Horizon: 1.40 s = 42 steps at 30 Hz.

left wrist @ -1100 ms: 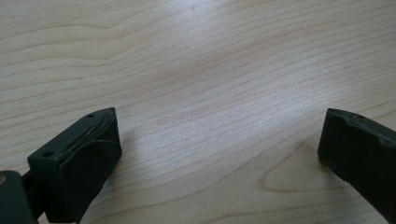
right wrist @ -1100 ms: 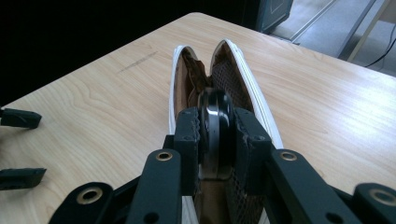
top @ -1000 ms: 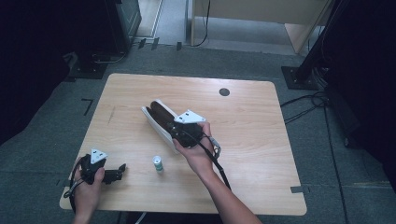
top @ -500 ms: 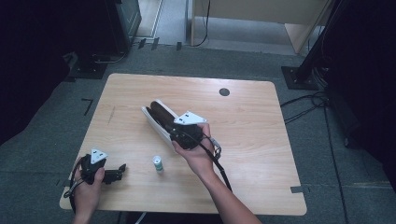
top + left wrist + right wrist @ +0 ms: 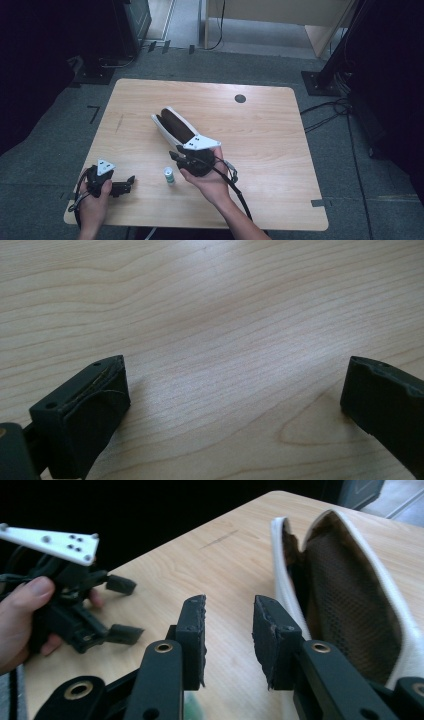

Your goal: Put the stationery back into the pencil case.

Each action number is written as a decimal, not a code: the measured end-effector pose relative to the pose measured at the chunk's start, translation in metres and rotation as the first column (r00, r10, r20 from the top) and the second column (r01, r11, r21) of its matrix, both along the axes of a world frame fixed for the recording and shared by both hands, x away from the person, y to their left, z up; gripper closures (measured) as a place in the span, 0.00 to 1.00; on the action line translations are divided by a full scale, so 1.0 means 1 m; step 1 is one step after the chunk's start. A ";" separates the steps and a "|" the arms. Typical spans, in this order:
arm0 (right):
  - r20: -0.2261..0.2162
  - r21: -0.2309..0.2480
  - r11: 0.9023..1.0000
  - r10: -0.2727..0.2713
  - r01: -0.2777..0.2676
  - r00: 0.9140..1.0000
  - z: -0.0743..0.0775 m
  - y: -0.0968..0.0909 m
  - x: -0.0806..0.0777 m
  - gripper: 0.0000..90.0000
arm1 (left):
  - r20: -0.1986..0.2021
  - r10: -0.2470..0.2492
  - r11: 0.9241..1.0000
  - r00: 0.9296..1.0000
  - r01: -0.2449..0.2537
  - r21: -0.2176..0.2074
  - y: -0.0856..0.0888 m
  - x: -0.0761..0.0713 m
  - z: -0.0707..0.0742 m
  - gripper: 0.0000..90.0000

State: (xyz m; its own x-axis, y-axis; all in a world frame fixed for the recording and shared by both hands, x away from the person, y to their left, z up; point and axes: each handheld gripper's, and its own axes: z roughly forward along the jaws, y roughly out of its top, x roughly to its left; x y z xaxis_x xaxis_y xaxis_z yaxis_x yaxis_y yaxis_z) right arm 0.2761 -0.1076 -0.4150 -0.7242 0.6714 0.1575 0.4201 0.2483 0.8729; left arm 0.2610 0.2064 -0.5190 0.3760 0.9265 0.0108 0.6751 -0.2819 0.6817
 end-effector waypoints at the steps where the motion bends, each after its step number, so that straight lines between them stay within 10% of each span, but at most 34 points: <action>1: -0.003 0.003 1.000 0.005 -0.005 1.000 0.000 0.001 -0.002 0.74 | 0.000 0.000 1.000 1.000 0.000 0.000 0.000 0.000 0.000 0.00; 42: -0.047 -0.061 0.997 0.051 -0.054 0.998 -0.045 0.027 -0.031 0.65 | 0.001 0.000 1.000 1.000 0.000 0.000 0.000 0.000 0.000 0.00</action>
